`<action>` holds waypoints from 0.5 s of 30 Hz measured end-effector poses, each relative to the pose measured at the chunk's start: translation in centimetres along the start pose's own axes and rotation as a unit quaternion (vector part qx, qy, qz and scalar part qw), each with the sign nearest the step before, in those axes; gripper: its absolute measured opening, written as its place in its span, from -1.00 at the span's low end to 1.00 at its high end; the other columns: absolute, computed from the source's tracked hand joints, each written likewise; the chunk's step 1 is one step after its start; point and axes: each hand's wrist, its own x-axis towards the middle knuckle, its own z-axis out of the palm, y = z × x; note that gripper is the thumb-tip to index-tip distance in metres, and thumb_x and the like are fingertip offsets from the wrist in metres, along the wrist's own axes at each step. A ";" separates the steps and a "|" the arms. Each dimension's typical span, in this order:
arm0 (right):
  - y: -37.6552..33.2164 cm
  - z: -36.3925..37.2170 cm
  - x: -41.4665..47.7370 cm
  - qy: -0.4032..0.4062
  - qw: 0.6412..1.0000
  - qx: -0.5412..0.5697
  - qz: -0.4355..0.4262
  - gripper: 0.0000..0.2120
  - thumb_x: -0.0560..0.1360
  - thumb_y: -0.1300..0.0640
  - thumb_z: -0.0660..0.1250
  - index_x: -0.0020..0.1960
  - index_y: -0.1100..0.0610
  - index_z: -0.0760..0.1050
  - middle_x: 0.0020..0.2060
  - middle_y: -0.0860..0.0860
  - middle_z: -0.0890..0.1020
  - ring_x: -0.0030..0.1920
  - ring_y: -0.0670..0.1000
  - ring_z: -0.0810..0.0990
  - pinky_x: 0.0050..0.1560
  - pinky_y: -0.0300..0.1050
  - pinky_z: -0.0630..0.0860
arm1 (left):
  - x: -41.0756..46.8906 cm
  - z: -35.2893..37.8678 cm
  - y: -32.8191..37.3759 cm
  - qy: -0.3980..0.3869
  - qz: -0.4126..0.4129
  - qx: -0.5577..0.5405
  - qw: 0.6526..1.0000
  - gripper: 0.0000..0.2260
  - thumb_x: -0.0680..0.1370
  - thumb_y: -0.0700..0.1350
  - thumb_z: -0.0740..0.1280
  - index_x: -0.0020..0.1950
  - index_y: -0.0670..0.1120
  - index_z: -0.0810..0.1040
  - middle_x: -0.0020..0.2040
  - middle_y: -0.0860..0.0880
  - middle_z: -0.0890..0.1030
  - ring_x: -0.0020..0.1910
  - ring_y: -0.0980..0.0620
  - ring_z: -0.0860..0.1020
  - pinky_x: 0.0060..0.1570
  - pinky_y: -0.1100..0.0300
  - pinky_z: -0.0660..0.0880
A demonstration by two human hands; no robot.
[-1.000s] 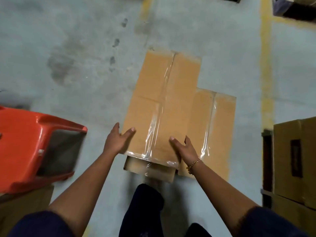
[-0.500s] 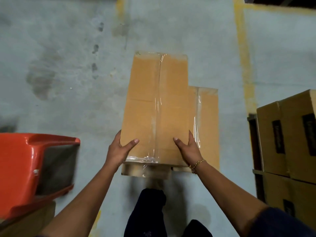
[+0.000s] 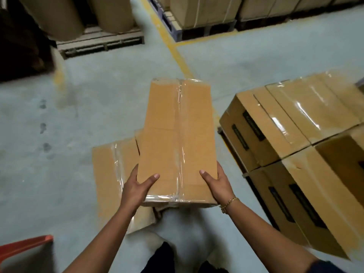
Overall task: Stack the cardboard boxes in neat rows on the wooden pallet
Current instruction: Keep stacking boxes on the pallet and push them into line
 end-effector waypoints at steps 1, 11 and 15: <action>0.2 -2.4 -0.7 0.016 1.000 0.012 -0.001 -0.49 0.57 -0.06 0.42 0.46 -0.11 0.34 0.19 -0.12 0.60 0.15 -0.07 0.59 0.10 -0.16 0.49 | -0.8 1.7 1.5 -0.016 0.017 0.011 1.000 -0.05 0.34 0.38 0.54 0.63 0.09 0.28 0.54 -0.05 0.43 0.52 -0.08 0.40 0.43 0.02 0.38; 9.1 -27.0 -8.6 0.172 0.978 0.114 0.030 -0.44 0.56 0.03 0.44 0.50 -0.06 0.33 0.12 -0.17 0.57 0.05 -0.22 0.53 0.16 -0.11 0.44 | -12.7 23.9 11.4 -0.138 0.144 0.071 0.977 -0.38 0.48 0.13 0.55 0.48 0.06 0.45 0.23 0.12 0.56 0.23 0.08 0.54 0.11 0.17 0.40; 12.9 -35.3 -11.6 0.231 0.963 0.129 0.053 -0.48 0.57 0.05 0.43 0.48 -0.03 0.36 0.16 -0.08 0.58 0.15 -0.05 0.58 0.16 -0.11 0.43 | -16.7 32.8 13.1 -0.191 0.163 0.098 0.963 -0.40 0.47 0.16 0.54 0.45 0.06 0.48 0.15 0.11 0.61 0.18 -0.01 0.60 0.08 0.15 0.43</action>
